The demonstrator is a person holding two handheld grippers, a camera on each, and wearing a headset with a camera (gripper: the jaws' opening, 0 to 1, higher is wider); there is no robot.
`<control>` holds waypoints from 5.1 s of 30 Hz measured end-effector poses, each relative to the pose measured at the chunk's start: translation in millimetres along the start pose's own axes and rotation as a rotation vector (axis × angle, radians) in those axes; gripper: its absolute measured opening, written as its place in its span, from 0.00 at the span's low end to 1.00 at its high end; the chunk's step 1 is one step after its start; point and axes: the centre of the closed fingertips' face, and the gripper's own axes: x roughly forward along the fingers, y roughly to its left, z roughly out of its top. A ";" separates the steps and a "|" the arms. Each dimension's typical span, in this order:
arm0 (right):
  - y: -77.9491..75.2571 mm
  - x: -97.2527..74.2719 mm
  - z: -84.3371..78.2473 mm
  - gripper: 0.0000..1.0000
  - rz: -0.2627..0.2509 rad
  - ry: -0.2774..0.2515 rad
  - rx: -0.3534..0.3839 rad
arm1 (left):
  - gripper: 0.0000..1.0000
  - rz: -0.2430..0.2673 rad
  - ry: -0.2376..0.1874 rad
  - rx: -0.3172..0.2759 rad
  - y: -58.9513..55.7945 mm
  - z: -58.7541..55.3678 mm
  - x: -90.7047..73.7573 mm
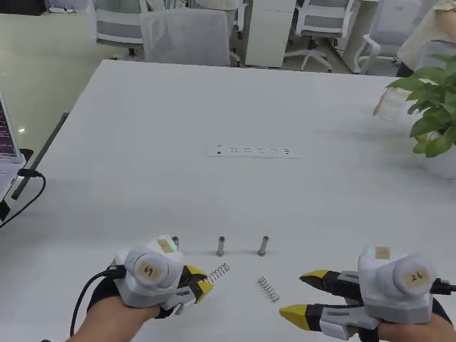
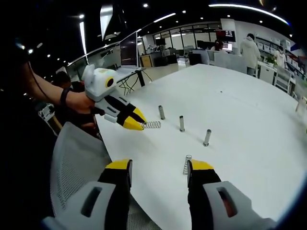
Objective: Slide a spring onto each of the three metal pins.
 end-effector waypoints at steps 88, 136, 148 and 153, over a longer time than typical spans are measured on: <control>29.3 1.2 21.8 0.08 0.246 0.076 -0.097 | 0.03 -0.231 -0.085 0.269 -97.8 58.6 20.0; 22.4 -17.7 41.5 0.11 0.245 0.214 -0.365 | 0.02 -0.251 -0.180 0.228 -98.6 97.7 18.1; 27.3 -19.2 40.4 0.13 0.279 0.289 -0.480 | 0.02 -0.275 -0.181 0.244 -104.9 98.3 15.3; 28.0 -19.6 40.0 0.14 0.293 0.313 -0.516 | 0.02 -0.286 -0.177 0.249 -106.1 98.1 14.6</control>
